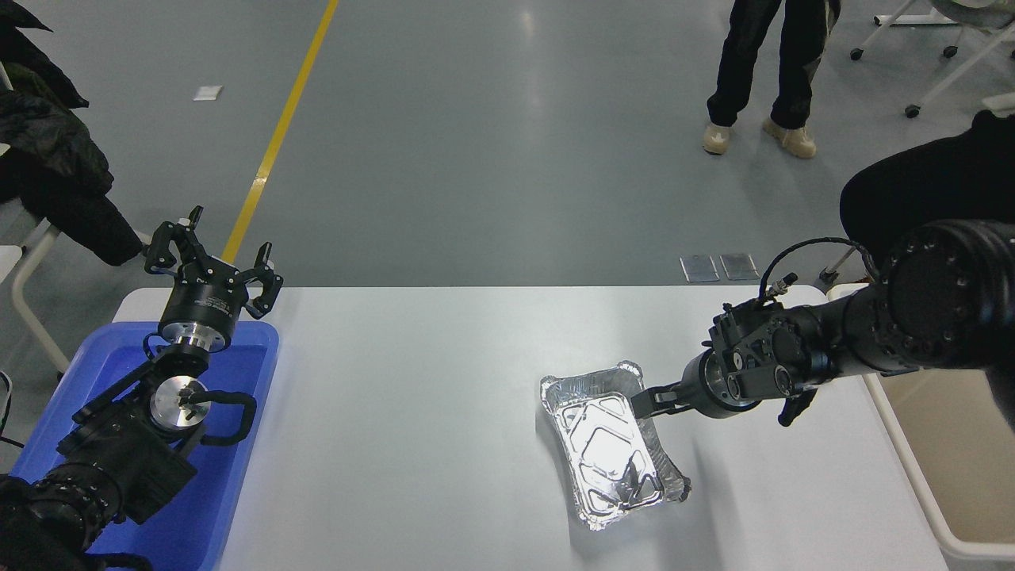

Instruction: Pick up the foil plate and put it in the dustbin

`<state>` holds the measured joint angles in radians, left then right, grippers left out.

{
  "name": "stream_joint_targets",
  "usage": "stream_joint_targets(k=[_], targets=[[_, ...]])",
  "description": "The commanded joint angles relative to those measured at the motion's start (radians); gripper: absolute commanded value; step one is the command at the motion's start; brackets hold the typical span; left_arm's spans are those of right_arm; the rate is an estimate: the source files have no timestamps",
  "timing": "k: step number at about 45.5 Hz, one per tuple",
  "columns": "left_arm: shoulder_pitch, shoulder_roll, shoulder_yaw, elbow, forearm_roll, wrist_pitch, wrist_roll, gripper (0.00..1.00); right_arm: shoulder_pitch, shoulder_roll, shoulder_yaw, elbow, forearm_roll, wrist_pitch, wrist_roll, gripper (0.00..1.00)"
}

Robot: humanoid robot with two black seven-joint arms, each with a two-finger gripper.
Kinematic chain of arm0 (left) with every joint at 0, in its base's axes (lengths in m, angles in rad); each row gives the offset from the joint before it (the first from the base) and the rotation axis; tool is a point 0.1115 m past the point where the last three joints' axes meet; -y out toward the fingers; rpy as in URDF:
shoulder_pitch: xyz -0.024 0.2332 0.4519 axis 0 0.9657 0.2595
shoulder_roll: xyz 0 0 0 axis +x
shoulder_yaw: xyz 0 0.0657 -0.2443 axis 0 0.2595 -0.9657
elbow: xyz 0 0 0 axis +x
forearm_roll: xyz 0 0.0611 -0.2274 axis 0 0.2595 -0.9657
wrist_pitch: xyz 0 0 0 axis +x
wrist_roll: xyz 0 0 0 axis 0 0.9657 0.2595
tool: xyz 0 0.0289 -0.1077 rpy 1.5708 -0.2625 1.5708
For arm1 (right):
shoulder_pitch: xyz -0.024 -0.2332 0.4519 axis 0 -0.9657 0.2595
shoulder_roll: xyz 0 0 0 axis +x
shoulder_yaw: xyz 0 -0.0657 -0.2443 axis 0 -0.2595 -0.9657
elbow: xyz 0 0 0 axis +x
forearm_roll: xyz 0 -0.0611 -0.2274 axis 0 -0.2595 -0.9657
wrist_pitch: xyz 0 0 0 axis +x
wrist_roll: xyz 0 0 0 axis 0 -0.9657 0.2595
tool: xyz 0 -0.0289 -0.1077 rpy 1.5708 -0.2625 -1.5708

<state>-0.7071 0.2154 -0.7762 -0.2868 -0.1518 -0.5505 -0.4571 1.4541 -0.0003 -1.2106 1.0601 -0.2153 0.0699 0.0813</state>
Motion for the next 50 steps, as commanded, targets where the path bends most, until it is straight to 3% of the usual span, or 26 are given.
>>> stream_joint_targets(k=[1,21,29,33,42,47,50], targets=[[0.000,-0.001,0.000,0.000,0.000,0.000,0.000,0.99,-0.066,0.000,0.010,-0.038,-0.002,-0.030,0.000,1.00],[0.000,-0.001,0.000,0.000,0.000,0.000,0.000,0.99,-0.136,0.000,0.031,-0.081,0.013,-0.039,0.000,0.96],[0.000,0.001,0.000,0.000,0.000,0.000,0.000,0.99,-0.144,0.000,0.033,-0.083,0.011,-0.042,0.014,0.73],[0.000,-0.001,0.000,0.000,0.000,0.000,0.000,0.99,-0.143,0.000,0.031,-0.083,0.008,-0.051,0.018,0.56],[0.000,-0.001,0.000,0.000,0.000,0.000,0.000,0.99,-0.144,0.000,0.031,-0.081,0.011,-0.061,0.020,0.39],[0.001,0.001,0.000,0.000,0.000,0.000,0.000,0.99,-0.143,0.000,0.031,-0.080,0.008,-0.061,0.025,0.10],[0.000,0.001,0.000,0.000,0.000,0.000,0.000,0.99,-0.143,0.000,0.031,-0.078,0.007,-0.061,0.025,0.00]])
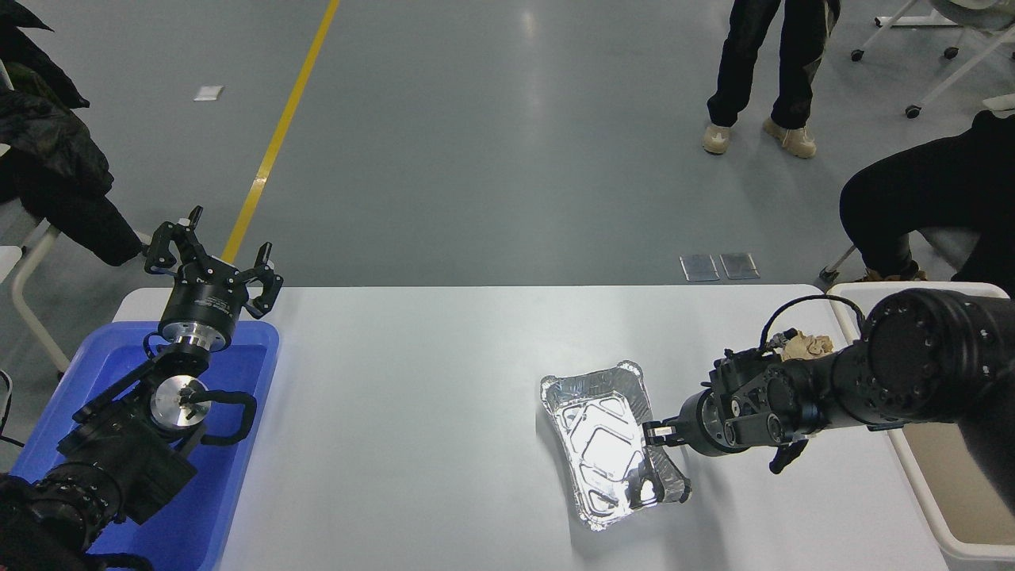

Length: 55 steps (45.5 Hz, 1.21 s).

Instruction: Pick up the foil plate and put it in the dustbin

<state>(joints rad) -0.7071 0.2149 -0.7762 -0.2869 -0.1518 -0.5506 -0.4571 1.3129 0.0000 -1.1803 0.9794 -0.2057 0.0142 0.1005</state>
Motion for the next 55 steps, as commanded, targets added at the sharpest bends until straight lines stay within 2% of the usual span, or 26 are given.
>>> stream_joint_targets(k=[1,15,19,29,36,43,55], targets=[[0.000,0.000,0.000,0.000,0.000,0.000,0.000,0.99,-0.001,0.000,0.001,0.002,-0.003,-0.005,0.005,0.00],[0.000,0.000,0.000,0.000,0.000,0.000,0.000,0.99,0.055,0.000,-0.004,0.048,0.000,0.006,0.028,0.00],[0.000,0.000,0.000,0.000,0.000,0.000,0.000,0.99,0.109,0.000,-0.002,0.113,-0.001,0.012,0.054,0.00],[0.000,0.001,0.000,0.000,0.000,0.000,0.000,0.99,0.331,-0.012,0.004,0.341,-0.012,0.029,0.064,0.00],[0.000,0.001,0.000,0.000,0.000,0.000,0.000,0.99,0.569,-0.147,0.002,0.499,-0.023,0.156,0.064,0.00],[0.000,0.000,0.000,0.000,0.000,0.000,0.000,0.99,0.765,-0.250,-0.009,0.556,-0.075,0.303,0.059,0.00],[0.000,0.000,0.000,0.000,0.000,0.000,0.000,0.99,1.003,-0.295,-0.087,0.564,-0.103,0.535,0.057,0.00]])
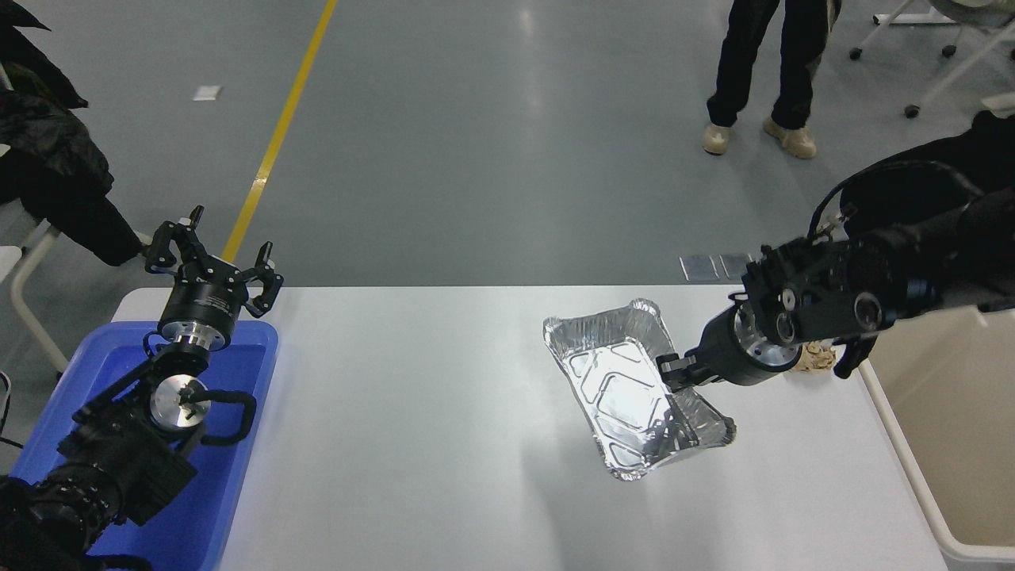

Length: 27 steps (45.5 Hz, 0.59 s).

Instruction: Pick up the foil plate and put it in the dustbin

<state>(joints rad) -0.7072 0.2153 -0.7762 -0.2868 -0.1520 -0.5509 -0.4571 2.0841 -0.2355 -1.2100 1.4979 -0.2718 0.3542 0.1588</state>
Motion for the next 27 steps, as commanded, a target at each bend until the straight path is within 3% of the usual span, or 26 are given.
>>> stream_joint_targets(k=[1,11,27], targets=[[0.000,-0.001,-0.002,0.000,0.000,0.000,0.000,0.99,0.244,-0.059,-0.063,0.045,-0.038,0.206,-0.001,0.00],[0.000,-0.001,-0.002,0.000,0.000,0.000,0.000,0.99,0.306,-0.088,-0.137,0.038,-0.038,0.229,-0.005,0.00],[0.000,-0.001,-0.002,0.000,0.000,0.000,0.000,0.99,0.317,-0.318,-0.295,-0.114,-0.033,0.181,-0.010,0.00]])
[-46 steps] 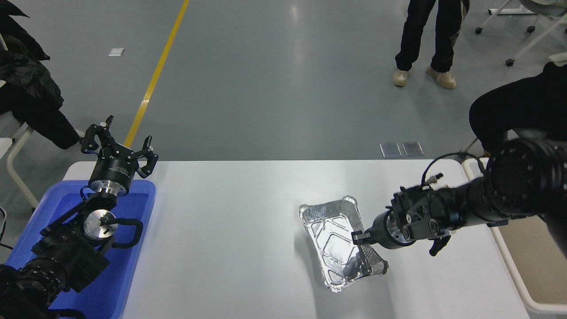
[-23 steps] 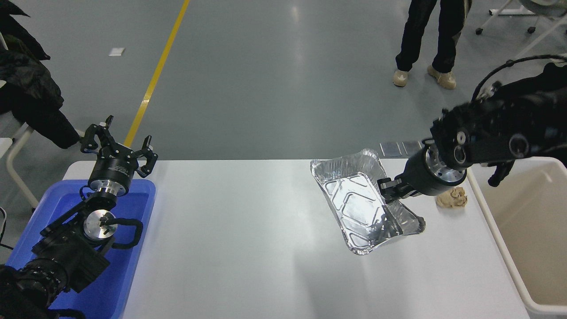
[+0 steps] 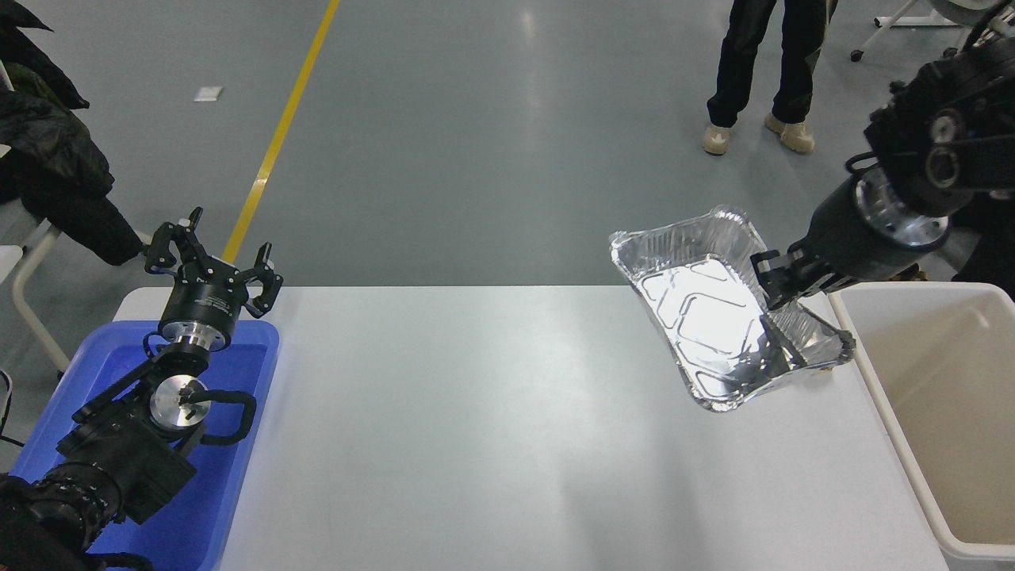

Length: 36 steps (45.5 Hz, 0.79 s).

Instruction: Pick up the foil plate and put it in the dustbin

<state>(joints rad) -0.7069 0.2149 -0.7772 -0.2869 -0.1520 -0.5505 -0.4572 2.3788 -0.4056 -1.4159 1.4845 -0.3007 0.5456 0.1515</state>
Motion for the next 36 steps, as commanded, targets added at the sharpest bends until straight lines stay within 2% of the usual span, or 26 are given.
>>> stream_joint_targets(k=[1,13,20,25,36], targets=[[0.000,0.001,0.001,0.000,0.000,0.000,0.000,0.99,0.020,-0.169,-0.095,-0.122,-0.006,-0.010,-0.003,0.00],[0.000,0.001,0.001,0.000,0.000,0.000,0.000,0.99,-0.194,-0.436,-0.058,-0.479,0.008,-0.059,-0.003,0.00],[0.001,0.000,0.001,0.000,0.000,0.000,0.000,0.99,-0.429,-0.562,0.144,-0.651,0.035,-0.099,-0.004,0.00],[0.000,0.000,0.001,0.000,0.000,0.000,0.000,0.99,-0.642,-0.605,0.325,-0.748,0.098,-0.136,-0.015,0.00],[0.001,0.000,0.001,0.000,0.000,0.000,0.000,0.99,-1.114,-0.611,0.583,-0.859,0.356,-0.357,-0.023,0.00]])
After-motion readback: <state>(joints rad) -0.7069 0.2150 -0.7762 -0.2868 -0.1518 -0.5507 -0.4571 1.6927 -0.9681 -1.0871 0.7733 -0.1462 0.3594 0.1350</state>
